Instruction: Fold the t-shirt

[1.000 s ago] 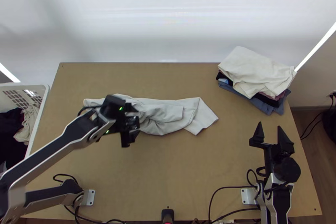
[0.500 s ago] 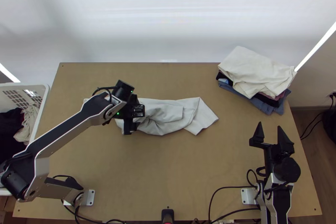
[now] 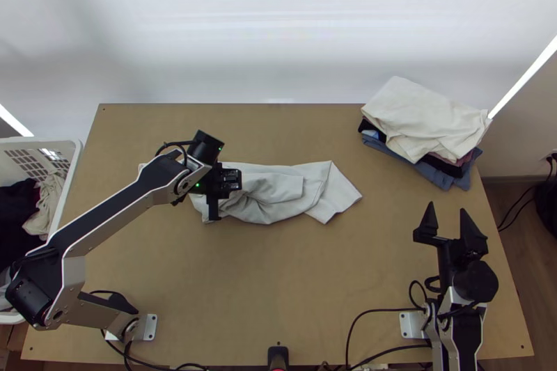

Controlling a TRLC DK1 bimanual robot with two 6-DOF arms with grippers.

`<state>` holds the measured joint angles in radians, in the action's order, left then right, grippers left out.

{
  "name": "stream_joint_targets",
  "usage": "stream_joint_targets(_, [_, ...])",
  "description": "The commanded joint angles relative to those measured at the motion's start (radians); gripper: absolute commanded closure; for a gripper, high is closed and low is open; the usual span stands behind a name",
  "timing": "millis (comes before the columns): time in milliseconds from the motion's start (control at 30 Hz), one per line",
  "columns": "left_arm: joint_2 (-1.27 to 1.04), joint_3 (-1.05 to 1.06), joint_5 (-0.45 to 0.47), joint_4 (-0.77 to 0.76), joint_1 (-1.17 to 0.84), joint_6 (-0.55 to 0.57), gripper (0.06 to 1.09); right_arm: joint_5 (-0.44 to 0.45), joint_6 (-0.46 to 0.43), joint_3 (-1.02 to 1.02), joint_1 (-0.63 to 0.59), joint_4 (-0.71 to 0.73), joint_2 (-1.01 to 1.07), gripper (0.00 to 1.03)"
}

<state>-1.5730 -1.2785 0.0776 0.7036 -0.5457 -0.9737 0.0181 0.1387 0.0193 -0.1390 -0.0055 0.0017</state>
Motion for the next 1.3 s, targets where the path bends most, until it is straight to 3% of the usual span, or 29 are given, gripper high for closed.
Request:
stream_joint_targets(0, [0.019,0.008,0.033,0.023,0.013,0.046,1.04,0.008,0.012,-0.01,-0.005,-0.007,-0.003,0.04])
stream_joint_targets(200, [0.047,0.039,0.047,0.014,0.035,0.04,1.01,0.008,0.012,-0.01,-0.005,-0.007,-0.003,0.04])
stream_joint_targets(267, [0.056,0.045,0.047,0.007,0.033,0.038,0.77,0.008,0.012,-0.01,-0.005,-0.007,-0.003,0.04])
stream_joint_targets(367, [0.057,0.051,0.034,-0.009,0.03,0.032,0.62,0.008,0.012,-0.01,-0.005,-0.007,-0.003,0.04])
stream_joint_targets(767, [0.018,0.041,-0.001,-0.059,0.009,0.017,0.58,0.008,0.012,-0.01,-0.005,-0.007,-0.003,0.04])
stream_joint_targets(1000, [-0.03,0.054,-0.036,0.002,-0.014,0.004,0.58,0.008,0.012,-0.01,-0.005,-0.007,-0.003,0.04])
stream_joint_targets(1067, [-0.042,0.061,-0.036,0.014,-0.014,0.003,0.62,0.008,0.012,-0.01,-0.005,-0.007,-0.003,0.04])
stream_joint_targets(1133, [-0.044,0.062,-0.032,0.004,-0.014,-0.003,1.04,0.008,0.012,-0.01,-0.005,-0.007,-0.003,0.04])
stream_joint_targets(1267, [-0.033,0.018,-0.027,-0.006,-0.003,0.058,1.05,0.008,0.012,-0.01,-0.005,-0.007,-0.003,0.04])
